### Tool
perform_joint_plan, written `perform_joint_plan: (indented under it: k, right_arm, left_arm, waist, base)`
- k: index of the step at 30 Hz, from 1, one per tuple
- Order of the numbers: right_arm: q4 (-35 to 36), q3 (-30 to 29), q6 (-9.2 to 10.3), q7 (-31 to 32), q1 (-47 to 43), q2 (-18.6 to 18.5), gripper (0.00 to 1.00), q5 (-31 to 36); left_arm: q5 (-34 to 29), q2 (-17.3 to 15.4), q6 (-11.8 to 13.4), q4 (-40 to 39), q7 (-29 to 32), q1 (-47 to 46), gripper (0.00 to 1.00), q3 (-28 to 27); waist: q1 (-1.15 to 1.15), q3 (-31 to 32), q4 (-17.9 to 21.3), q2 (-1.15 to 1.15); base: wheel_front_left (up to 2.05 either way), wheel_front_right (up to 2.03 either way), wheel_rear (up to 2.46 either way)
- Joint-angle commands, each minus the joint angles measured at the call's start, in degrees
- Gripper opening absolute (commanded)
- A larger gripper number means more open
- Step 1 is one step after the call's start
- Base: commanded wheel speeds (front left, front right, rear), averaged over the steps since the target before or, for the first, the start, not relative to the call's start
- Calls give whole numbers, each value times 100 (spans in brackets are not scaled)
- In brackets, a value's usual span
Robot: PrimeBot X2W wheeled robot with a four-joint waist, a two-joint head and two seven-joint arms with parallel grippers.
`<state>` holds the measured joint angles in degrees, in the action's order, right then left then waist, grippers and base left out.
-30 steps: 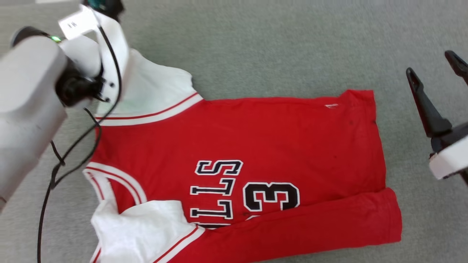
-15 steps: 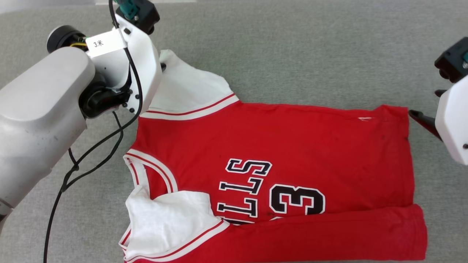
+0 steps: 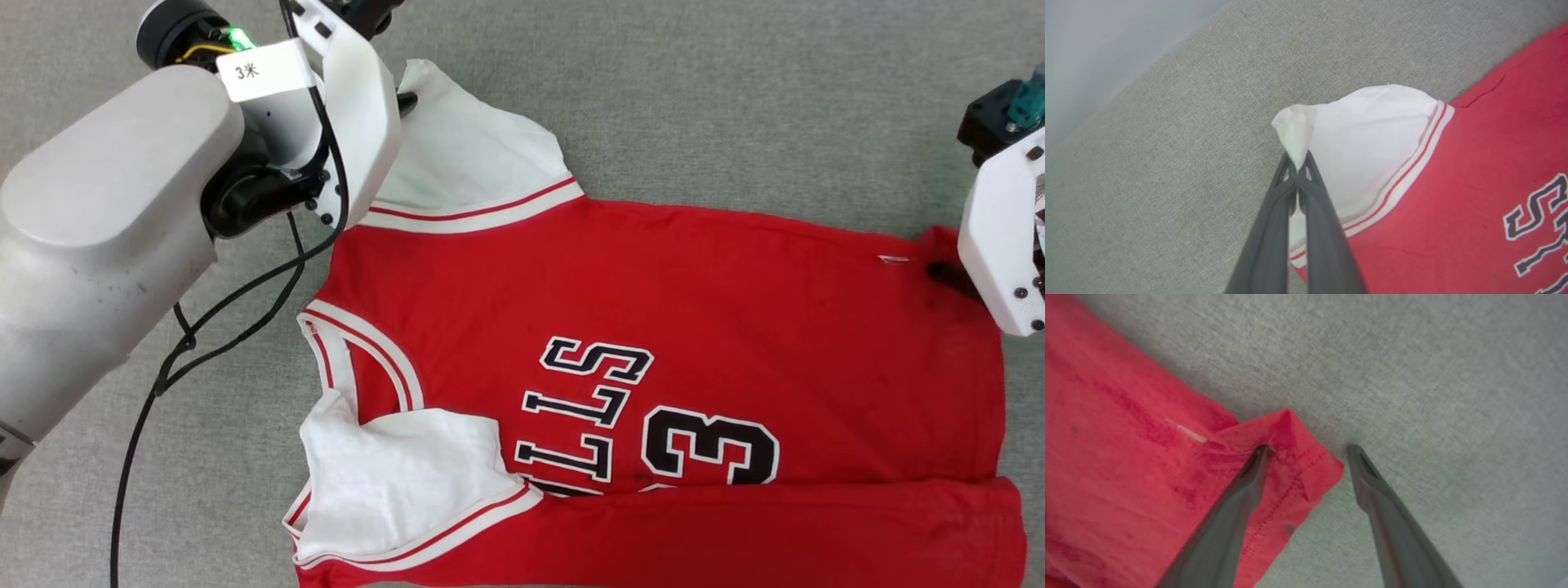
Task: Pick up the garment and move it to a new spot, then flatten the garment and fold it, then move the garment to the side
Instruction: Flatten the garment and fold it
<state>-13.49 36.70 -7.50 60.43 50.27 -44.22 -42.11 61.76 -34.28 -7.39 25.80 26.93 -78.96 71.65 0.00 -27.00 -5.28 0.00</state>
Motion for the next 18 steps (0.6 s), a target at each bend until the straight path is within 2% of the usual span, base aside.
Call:
perform_joint_plan:
  k: [1,6,8,18]
  right_arm:
    - [-109,106,2,-53,-2,86,100,18]
    - [-457,638,-11,-288,-472,368,100,-181]
    - [-490,768,-18,-490,-469,394,0,-181]
    - [-646,822,-3,-1530,-210,91,0,-457]
  left_arm:
    - [-14,6,3,-22,-46,-66,0,20]
    - [1,-1,3,-30,-109,-54,0,75]
    - [10,-24,3,-13,-131,2,0,95]
    - [49,-92,2,-41,-339,431,0,151]
  waist:
    - [0,-86,-52,0]
    - [0,-110,-41,0]
    - [0,-64,-16,0]
    - [0,784,45,0]
  base:
    - [0,0,0]
    - [0,0,0]
    - [0,0,0]
    - [0,0,0]
